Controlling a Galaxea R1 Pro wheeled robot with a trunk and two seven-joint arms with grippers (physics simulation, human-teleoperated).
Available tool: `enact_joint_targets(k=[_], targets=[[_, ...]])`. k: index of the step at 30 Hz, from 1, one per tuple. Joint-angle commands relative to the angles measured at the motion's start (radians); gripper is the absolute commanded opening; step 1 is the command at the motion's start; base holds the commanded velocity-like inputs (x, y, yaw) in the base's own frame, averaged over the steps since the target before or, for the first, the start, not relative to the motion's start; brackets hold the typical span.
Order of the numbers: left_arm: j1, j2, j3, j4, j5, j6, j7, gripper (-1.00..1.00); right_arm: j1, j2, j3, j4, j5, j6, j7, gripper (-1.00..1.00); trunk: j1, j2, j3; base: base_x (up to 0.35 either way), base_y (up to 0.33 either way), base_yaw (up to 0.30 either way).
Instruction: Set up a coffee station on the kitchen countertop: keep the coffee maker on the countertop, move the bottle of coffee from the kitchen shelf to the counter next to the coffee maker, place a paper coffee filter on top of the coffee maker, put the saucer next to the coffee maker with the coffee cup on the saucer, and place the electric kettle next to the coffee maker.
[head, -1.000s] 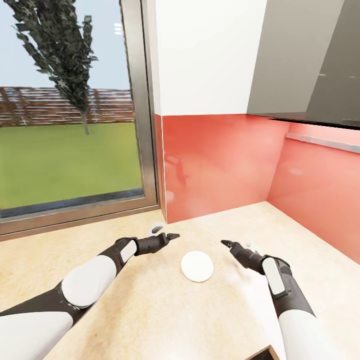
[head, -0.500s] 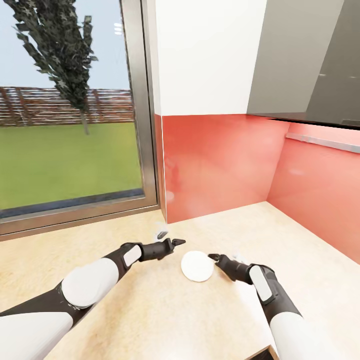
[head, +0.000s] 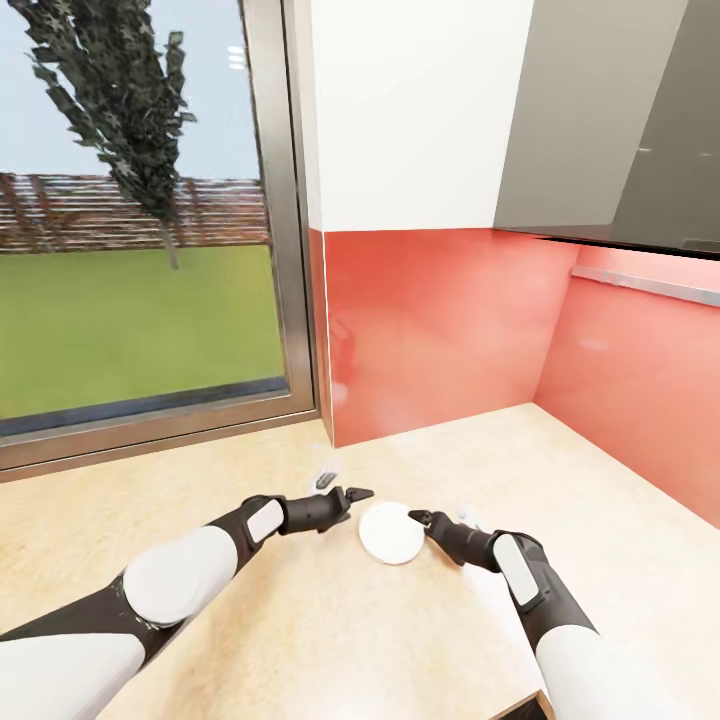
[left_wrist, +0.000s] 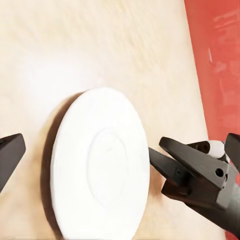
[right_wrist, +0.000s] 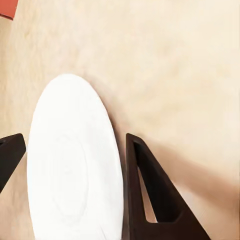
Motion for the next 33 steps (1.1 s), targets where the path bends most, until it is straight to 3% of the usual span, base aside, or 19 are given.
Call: enact_joint_targets(k=[1,14,26,33], targets=[[0.006,0.0,0.009,0.0,-0.005,0.009,-0.003,1.0,-0.001,0.002,-0.004,0.033,0.007,0.008,0.007,1.0,0.001,-0.001,-0.002,0.0,0.0,0.0],[0.007,0.002,0.011,0.0,0.015,0.083,-0.005,1.0,-0.001,0.002,-0.002,0.035,0.007,0.008,0.008,1.0,0.001,-0.001,-0.002,0.0,0.0,0.0],[0.007,0.002,0.009,-0.001,0.014,0.087,0.002,1.0,-0.001,0.004,-0.002,0.035,0.007,0.008,0.008,1.0,0.001,-0.001,-0.002,0.0,0.0,0.0],[0.007,0.002,0.009,-0.001,0.015,0.088,0.001,1.0,-0.001,0.02,-0.002,0.035,0.007,0.009,0.008,1.0,0.001,-0.001,-0.002,0.0,0.0,0.0]])
